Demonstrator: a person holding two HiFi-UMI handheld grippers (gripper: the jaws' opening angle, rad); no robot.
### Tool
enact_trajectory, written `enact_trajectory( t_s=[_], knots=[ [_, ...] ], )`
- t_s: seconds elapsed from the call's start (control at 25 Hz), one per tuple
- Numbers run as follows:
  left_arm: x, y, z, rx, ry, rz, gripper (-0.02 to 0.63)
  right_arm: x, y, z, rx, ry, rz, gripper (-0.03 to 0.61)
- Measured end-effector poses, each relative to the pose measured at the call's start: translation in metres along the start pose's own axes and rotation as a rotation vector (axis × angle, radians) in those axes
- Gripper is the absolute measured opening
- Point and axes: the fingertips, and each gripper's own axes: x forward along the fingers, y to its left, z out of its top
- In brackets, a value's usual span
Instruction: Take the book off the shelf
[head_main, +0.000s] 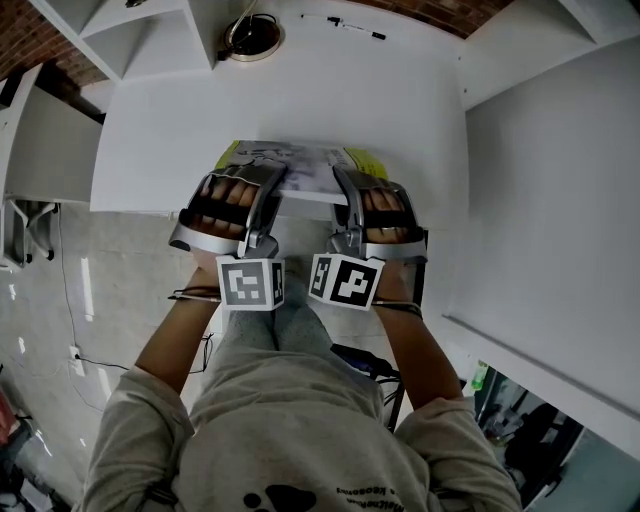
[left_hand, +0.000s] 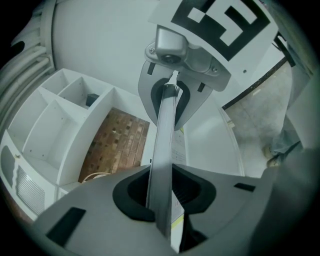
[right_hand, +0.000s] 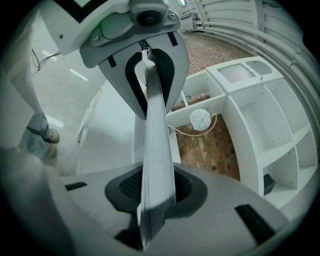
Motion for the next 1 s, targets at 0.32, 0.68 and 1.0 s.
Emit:
enact_trajectory(
  t_s=[0.32, 0.68, 1.0],
  knots=[
    [0.022, -0.042, -0.012, -0.045, 0.026, -0.109, 0.087, 0.023, 0.044, -0.007, 0.011, -0.002, 0.107, 0.083],
    [0.035, -0.075, -0.023, -0.077, 0.044, -0.195, 0.086, 0.038, 0.078, -0.009, 0.025, -0.005, 0.197, 0.081],
    [0.052, -0.093, -0.029, -0.088, 0.064, -0.274, 0.081, 0.055, 0.094, -0.015, 0.021, 0.007, 0.244, 0.080]
  ],
)
